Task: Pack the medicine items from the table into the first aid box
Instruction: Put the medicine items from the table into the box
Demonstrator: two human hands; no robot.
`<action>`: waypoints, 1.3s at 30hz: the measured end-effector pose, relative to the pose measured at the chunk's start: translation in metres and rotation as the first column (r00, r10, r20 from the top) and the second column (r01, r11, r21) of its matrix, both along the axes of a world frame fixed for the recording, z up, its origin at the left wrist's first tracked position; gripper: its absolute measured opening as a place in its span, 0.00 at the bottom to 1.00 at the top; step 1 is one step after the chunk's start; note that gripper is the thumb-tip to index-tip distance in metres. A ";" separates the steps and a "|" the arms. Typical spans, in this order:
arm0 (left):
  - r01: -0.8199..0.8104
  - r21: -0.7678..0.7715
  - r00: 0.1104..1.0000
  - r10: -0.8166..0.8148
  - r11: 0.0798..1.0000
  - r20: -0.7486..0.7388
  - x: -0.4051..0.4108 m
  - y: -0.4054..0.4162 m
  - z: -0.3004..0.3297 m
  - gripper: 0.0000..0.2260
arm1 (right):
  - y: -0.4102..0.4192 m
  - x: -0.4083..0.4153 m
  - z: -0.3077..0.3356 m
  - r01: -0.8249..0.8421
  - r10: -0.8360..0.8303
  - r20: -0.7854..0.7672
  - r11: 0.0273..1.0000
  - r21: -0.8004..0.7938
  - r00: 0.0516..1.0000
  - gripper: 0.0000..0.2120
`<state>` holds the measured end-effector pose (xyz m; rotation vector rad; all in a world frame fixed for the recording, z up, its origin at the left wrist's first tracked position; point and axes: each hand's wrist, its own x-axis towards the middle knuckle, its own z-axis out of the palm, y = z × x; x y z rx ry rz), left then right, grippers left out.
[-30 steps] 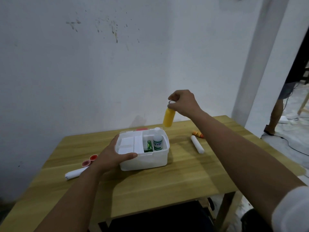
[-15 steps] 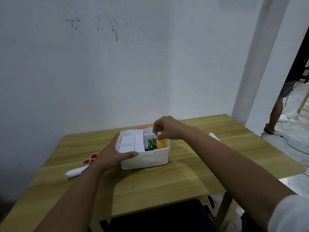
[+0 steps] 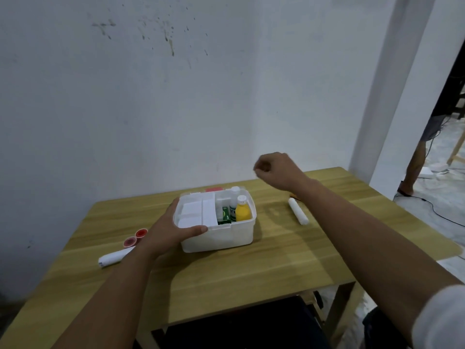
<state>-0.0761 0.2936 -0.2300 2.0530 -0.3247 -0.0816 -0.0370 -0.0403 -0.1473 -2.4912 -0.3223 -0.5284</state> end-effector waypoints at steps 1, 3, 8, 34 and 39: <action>-0.003 -0.005 1.000 0.003 1.000 0.001 0.000 0.000 0.000 0.43 | -0.016 0.008 -0.006 0.087 -0.088 -0.037 0.995 -0.049 0.995 0.07; -0.002 -0.004 1.000 0.002 1.000 0.008 0.000 0.000 0.001 0.43 | -0.048 0.022 -0.022 0.226 -0.264 -0.163 0.949 -0.221 0.951 0.09; -0.005 0.022 1.000 0.004 1.000 0.019 0.002 0.000 0.000 0.46 | -0.086 0.037 -0.053 0.301 -0.560 -0.335 0.755 -0.582 0.758 0.10; -0.017 0.040 1.000 0.018 0.999 -0.014 0.003 0.000 -0.002 0.50 | 0.090 -0.014 0.044 -0.260 0.094 -0.339 0.834 -0.486 0.936 0.07; -0.012 0.042 1.000 0.012 0.999 -0.005 0.002 -0.003 -0.002 0.45 | 0.118 -0.014 0.011 -0.224 0.007 -0.294 0.664 -0.714 0.956 0.12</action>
